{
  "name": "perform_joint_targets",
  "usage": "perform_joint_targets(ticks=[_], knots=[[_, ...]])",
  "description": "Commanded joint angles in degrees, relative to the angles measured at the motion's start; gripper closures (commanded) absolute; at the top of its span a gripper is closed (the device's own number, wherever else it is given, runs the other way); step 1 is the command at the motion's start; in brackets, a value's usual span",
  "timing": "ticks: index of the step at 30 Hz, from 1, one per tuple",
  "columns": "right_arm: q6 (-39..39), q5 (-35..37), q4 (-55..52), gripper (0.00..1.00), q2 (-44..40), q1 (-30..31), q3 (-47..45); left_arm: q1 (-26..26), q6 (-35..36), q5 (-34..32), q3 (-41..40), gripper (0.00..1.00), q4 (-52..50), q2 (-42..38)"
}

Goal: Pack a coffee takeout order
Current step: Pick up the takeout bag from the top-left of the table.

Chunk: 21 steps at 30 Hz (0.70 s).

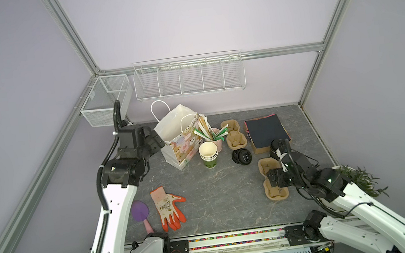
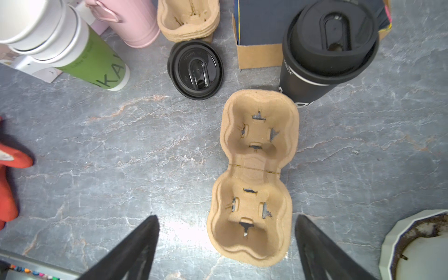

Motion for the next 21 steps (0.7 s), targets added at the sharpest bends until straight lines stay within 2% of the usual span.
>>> perform_joint_targets(ticks=[1,7,11,15,21], knots=[[-0.17,0.5,-2.05,0.12,-2.71,0.7,1.31,0.39,-1.66,5.85,4.74,0.11,-1.71,5.12],[-0.08,-0.2,-1.7,0.12,-4.29,1.5,0.64,0.39,-2.27,4.98,10.74,0.18,-3.15,14.04],[-0.17,0.03,-1.7,0.12,-4.46,2.16,0.65,0.39,-1.93,3.93,11.97,0.27,-4.19,17.88],[-0.24,0.11,-1.7,0.12,-4.54,2.33,0.63,0.39,-2.05,3.28,11.12,0.3,-4.31,18.9],[-0.25,0.1,-1.35,0.12,-4.38,2.62,0.26,0.39,-1.95,2.94,8.95,0.44,-4.17,19.48]])
